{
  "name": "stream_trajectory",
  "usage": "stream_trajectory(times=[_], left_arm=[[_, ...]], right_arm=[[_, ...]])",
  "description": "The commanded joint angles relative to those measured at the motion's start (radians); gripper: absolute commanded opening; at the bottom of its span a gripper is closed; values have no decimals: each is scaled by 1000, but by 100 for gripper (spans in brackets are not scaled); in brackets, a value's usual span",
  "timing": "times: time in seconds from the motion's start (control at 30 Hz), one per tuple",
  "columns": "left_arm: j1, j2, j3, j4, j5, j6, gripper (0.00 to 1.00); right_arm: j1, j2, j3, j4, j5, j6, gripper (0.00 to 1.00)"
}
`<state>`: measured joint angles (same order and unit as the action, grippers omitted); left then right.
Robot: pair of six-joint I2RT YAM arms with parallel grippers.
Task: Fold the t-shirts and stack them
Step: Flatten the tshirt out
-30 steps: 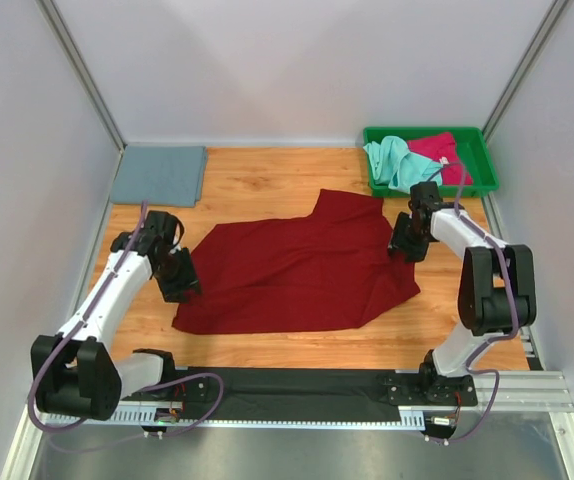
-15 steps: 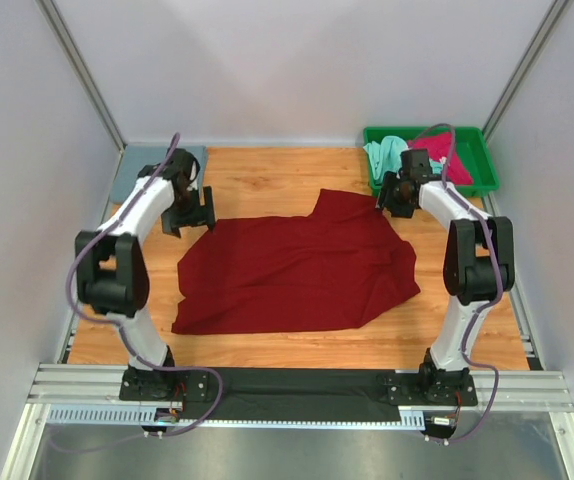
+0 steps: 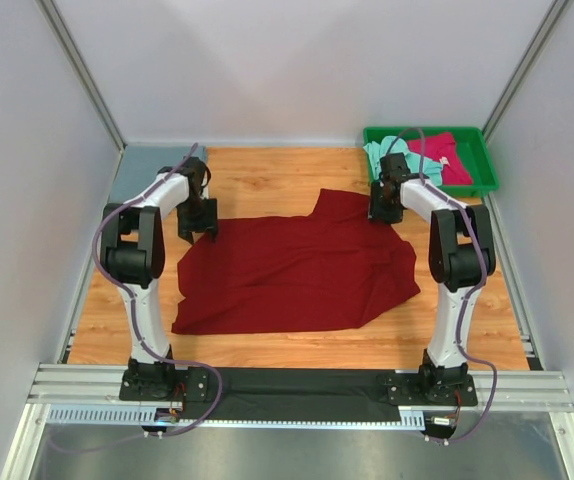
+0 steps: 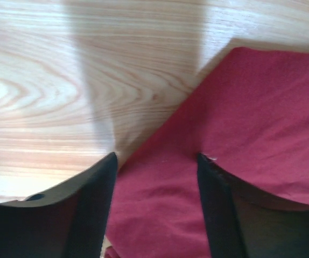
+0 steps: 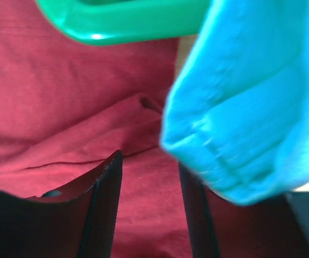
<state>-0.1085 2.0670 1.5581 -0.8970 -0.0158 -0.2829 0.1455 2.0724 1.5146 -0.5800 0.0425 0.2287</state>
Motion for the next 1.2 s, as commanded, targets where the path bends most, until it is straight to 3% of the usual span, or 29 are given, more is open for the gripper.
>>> stream_trajectory(times=[0.0, 0.1, 0.2, 0.23, 0.27, 0.33, 0.43, 0.67, 0.8, 0.97, 1.07, 1.17], left_arm=[[6, 19, -4, 9, 40, 14, 64], [6, 48, 0, 10, 33, 14, 53], [6, 67, 14, 12, 36, 8, 31], [6, 67, 23, 6, 34, 4, 25], [6, 59, 31, -8, 36, -2, 9], [6, 24, 43, -11, 34, -15, 0], [6, -22, 86, -43, 17, -28, 0], [6, -287, 209, -120, -44, -71, 0], [6, -418, 292, -115, -42, -104, 0], [6, -614, 301, -53, -59, -110, 0], [6, -743, 225, 45, -85, -91, 0], [6, -820, 238, 38, -90, -67, 0]], right_arm=[[0, 35, 35, -30, 82, -29, 46], [5, 64, 76, -64, 88, -26, 43], [22, 104, 149, -119, 103, -25, 35], [29, 112, 163, -136, 114, -20, 26], [37, 111, 171, -144, 114, -14, 19], [39, 101, 182, -144, 103, 1, 1], [39, 62, 187, -147, 111, 30, 0], [39, -259, 118, -6, 158, 155, 0], [39, -397, 179, 12, 161, 236, 0], [37, -622, 179, 81, 172, 244, 0], [39, -747, 104, 155, 175, 232, 0], [39, -839, 99, 149, 148, 222, 0]])
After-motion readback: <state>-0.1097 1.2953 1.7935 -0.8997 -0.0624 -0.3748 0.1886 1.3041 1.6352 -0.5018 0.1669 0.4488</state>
